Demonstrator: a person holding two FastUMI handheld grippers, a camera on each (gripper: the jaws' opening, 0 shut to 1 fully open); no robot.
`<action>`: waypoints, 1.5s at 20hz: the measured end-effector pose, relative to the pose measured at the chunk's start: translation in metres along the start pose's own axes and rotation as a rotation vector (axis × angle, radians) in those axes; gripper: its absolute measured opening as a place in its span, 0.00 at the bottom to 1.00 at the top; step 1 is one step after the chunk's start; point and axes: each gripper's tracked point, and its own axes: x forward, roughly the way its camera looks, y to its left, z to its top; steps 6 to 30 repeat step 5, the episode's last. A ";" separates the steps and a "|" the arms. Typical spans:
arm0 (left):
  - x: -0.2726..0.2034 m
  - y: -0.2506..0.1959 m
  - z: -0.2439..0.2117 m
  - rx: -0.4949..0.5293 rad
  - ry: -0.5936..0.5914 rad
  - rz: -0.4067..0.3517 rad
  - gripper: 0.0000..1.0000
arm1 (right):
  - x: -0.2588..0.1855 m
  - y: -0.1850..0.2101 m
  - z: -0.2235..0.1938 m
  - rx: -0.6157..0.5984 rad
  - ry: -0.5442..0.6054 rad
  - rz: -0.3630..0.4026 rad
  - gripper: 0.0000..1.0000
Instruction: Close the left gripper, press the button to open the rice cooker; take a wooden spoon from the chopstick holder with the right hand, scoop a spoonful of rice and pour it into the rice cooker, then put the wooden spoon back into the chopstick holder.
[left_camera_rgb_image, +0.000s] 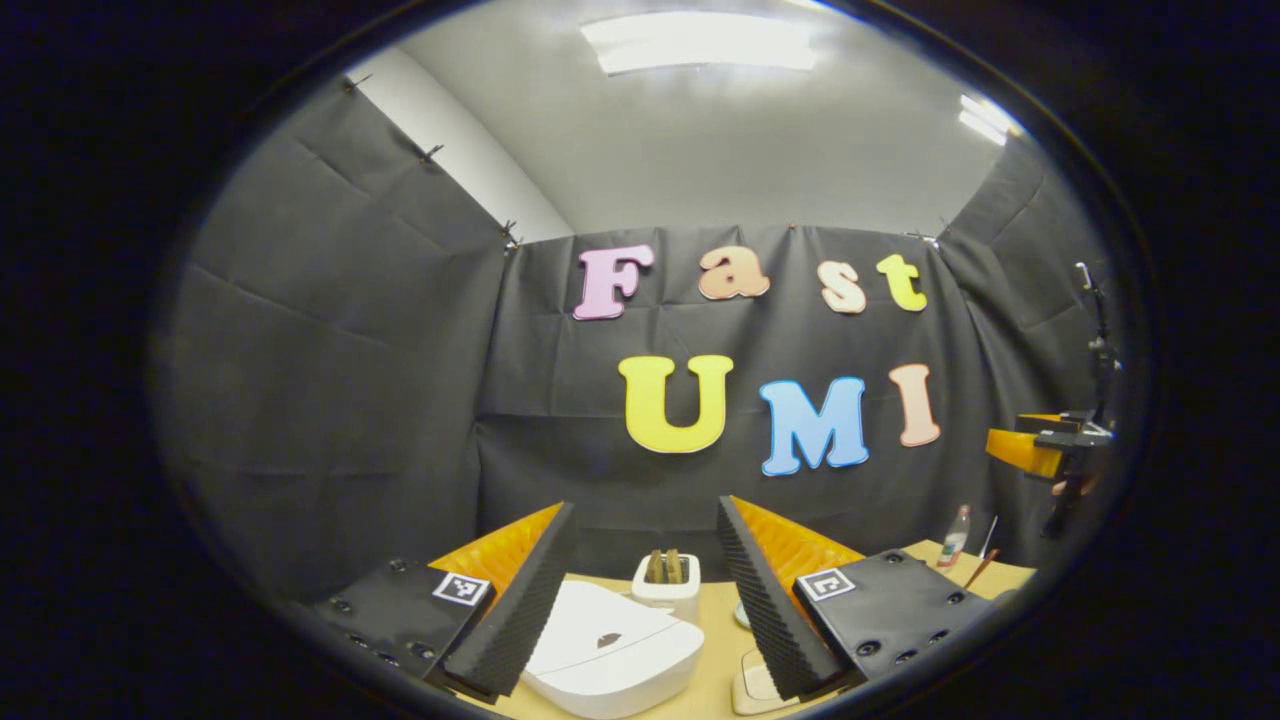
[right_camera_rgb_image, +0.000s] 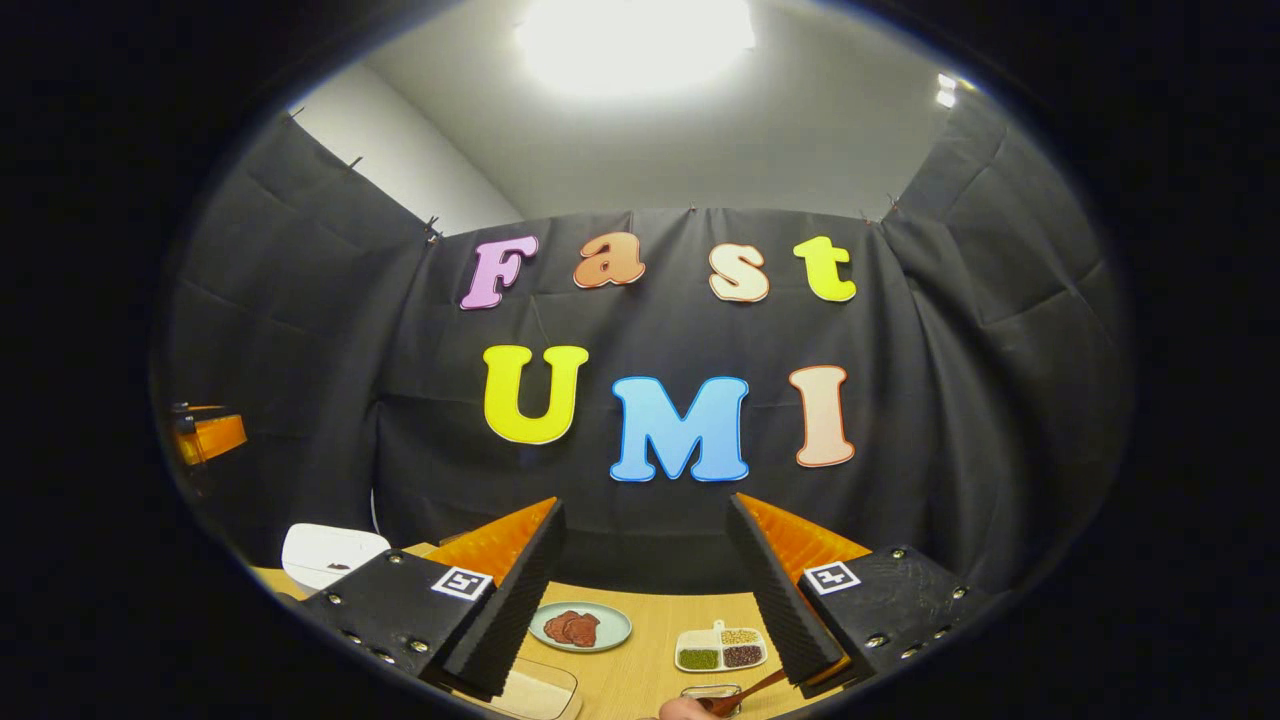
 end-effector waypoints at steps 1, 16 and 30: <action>-0.001 0.002 0.000 -0.001 -0.002 0.000 0.94 | 0.000 -0.001 0.002 0.001 -0.003 -0.004 0.98; 0.001 0.010 -0.006 -0.015 0.011 0.008 0.99 | 0.002 0.000 0.005 0.000 -0.008 -0.021 0.97; 0.001 0.010 -0.006 -0.015 0.011 0.008 0.99 | 0.002 0.000 0.005 0.000 -0.008 -0.021 0.97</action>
